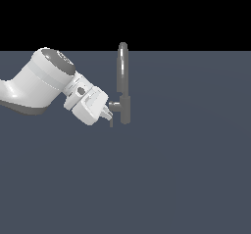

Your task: Turn on the faucet by rotating a designated handle.

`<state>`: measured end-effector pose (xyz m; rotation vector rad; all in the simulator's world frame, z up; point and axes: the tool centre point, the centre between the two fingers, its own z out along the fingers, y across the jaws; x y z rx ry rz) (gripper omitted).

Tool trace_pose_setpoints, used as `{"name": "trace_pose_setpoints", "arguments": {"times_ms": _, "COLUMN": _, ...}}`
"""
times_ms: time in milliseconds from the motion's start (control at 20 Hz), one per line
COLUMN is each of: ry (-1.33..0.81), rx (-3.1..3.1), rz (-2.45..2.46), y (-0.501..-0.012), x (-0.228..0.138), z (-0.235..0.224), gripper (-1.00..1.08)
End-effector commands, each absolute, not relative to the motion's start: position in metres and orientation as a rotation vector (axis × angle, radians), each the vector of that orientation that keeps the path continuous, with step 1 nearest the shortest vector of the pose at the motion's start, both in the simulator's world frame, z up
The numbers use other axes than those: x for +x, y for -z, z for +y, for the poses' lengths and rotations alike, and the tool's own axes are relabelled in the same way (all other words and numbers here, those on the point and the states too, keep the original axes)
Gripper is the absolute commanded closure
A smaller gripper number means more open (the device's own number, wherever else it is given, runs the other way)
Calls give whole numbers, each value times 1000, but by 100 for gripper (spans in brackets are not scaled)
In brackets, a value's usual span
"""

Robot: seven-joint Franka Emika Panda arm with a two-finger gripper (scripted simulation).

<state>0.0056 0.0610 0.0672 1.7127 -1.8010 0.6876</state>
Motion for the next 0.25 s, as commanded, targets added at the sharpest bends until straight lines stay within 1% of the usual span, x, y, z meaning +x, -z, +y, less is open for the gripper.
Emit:
{"name": "trace_pose_setpoints", "arguments": {"times_ms": 0, "ry": -678, "rx": 1722, "rz": -1767, "y": -34, "x": 7, "z": 56, "gripper": 108}}
{"name": "trace_pose_setpoints", "arguments": {"times_ms": 200, "ry": -671, "rx": 1722, "rz": -1763, "y": -24, "x": 12, "z": 56, "gripper": 108}}
